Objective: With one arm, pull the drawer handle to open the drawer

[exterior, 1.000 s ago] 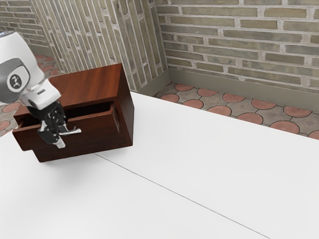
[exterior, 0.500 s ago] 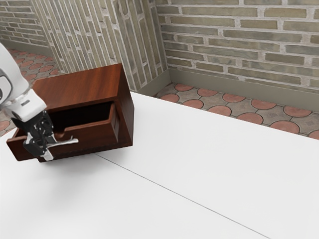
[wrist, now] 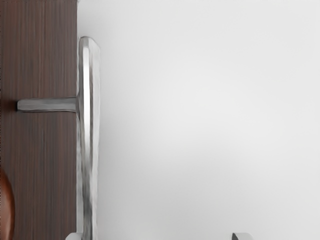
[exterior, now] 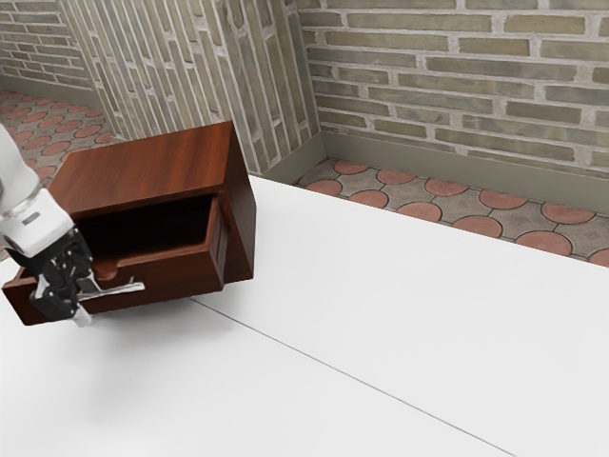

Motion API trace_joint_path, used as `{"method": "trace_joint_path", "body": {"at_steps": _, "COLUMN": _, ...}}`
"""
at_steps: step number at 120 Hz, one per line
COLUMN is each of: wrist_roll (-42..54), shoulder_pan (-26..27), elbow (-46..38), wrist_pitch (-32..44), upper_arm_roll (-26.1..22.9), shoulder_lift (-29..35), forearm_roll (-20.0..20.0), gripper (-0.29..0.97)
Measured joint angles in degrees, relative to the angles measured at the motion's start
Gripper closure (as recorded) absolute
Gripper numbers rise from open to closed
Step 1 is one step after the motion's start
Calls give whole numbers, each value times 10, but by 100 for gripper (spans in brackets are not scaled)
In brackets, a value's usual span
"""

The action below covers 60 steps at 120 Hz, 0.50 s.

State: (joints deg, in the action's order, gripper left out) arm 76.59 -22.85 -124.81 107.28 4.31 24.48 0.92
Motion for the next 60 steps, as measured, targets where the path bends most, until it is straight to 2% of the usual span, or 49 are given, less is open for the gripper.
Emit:
{"method": "trace_joint_path", "body": {"at_steps": 46, "wrist_roll": -1, "shoulder_pan": 8, "elbow": -43, "wrist_pitch": 9, "upper_arm_roll": -1, "shoulder_lift": 47, "forearm_roll": 0, "gripper": 35}}
{"method": "trace_joint_path", "body": {"at_steps": 60, "wrist_roll": -1, "shoulder_pan": 9, "elbow": -43, "wrist_pitch": 10, "upper_arm_roll": -8, "shoulder_lift": 60, "forearm_roll": 0, "gripper": 27}}
